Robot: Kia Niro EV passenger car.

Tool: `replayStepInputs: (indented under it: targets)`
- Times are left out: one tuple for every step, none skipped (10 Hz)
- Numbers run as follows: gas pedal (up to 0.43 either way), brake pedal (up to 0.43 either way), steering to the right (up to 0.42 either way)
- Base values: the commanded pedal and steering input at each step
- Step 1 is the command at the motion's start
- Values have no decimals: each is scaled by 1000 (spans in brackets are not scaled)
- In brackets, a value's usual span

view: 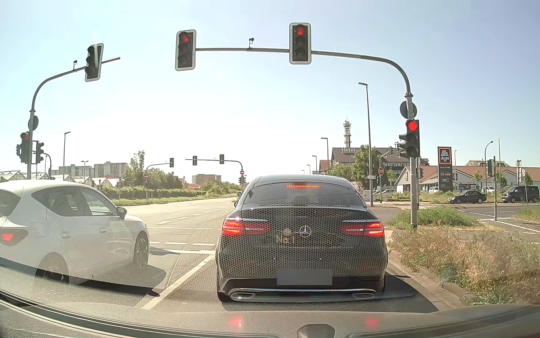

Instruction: Follow the waypoints while adhering to traffic rules and regulations

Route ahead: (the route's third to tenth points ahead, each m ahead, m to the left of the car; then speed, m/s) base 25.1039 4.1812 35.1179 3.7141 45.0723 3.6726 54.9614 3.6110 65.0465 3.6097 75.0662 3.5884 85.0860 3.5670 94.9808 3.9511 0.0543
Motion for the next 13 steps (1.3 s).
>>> replayStepInputs:
  targets:
    - [0, 250, -1]
    - [0, 250, -1]
    - [0, 250, -1]
    - [0, 250, -1]
    - [0, 250, -1]
    - [0, 250, -1]
    - [0, 250, -1]
    - [0, 250, -1]
    - [0, 250, -1]
    - [0, 250, -1]
    - [0, 250, -1]
    - [0, 250, -1]
    - [0, 250, -1]
